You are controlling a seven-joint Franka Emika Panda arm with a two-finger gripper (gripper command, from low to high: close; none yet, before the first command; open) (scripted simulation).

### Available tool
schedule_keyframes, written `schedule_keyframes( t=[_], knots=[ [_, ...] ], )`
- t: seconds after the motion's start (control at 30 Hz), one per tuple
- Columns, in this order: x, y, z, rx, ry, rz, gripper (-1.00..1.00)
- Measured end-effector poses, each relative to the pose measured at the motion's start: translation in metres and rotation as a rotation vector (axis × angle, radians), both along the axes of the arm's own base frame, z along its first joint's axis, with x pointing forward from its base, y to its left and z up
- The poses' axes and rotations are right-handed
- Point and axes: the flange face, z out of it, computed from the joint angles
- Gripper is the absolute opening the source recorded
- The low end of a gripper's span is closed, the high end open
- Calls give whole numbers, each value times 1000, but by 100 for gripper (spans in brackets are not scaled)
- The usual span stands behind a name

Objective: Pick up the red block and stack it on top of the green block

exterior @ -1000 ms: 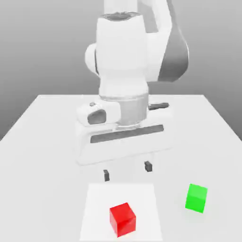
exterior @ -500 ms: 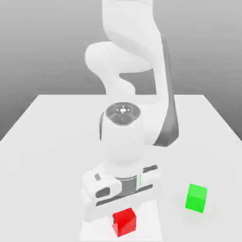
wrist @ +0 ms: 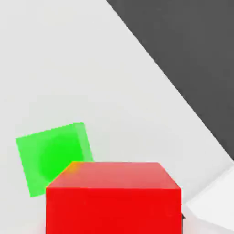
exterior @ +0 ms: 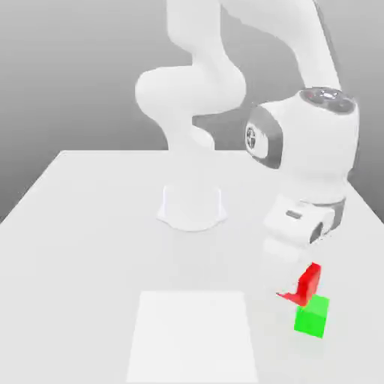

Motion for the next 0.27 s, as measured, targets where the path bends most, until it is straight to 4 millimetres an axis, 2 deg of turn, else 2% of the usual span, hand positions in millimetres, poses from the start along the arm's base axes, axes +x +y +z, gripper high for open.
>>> schedule_keyframes(
  t=[0.13, 0.17, 0.27],
  knots=[
    [4, -9, -41, -1, -1, -15, -100],
    [4, -9, -51, -2, -1, -15, 100],
    [4, -9, -51, -2, -1, -15, 100]
  ],
)
